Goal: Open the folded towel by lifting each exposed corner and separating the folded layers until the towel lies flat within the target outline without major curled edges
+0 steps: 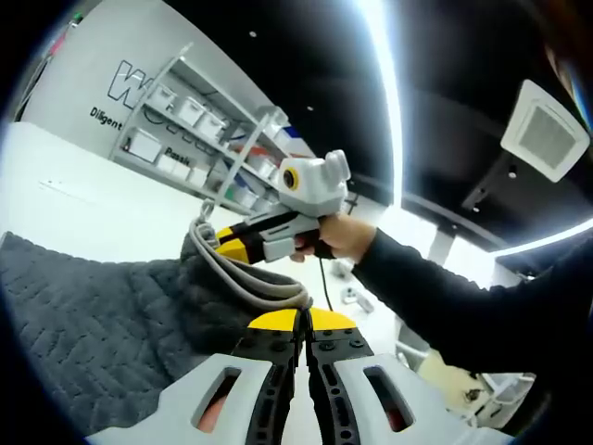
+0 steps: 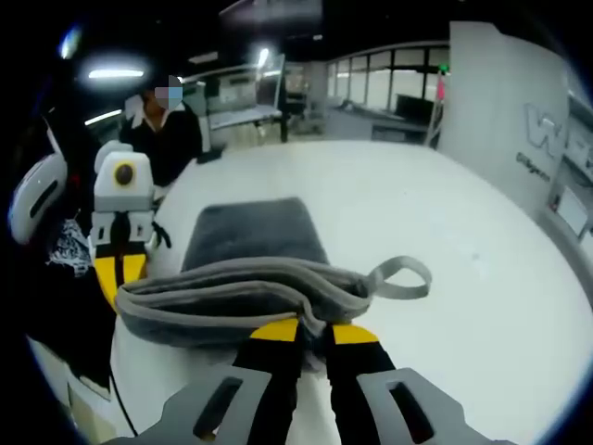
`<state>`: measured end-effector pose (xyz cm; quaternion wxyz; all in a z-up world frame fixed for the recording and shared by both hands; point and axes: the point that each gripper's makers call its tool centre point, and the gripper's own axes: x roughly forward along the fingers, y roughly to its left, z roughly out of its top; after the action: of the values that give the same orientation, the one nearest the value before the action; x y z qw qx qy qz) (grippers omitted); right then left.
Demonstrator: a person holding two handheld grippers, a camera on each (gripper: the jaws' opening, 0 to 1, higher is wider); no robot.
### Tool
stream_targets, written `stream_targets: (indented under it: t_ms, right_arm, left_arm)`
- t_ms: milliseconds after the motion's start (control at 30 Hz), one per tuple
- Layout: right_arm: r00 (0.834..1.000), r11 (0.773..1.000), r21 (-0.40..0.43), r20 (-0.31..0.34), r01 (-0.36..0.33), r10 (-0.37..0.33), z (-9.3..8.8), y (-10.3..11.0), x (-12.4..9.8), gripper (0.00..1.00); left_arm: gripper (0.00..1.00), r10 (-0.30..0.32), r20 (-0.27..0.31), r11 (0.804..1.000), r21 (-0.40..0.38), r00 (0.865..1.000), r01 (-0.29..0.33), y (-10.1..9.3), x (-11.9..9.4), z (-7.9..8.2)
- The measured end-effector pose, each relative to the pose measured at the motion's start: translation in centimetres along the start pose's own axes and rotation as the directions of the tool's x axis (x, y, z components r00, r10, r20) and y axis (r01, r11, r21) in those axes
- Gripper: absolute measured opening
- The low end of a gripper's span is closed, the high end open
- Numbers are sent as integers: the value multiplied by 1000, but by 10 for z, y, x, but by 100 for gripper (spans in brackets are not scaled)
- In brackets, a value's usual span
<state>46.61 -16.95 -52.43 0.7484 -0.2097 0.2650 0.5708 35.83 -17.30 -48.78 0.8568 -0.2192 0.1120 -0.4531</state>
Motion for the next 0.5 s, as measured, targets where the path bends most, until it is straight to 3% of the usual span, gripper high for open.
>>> stream_targets:
  t_ms: [500]
  right_arm:
    - [1000, 1000, 4, -4, 21, -21, -17, -10, -5, 8]
  left_arm:
    - [0, 3, -25, 1000, 21, 1000, -2, -2, 7, -9]
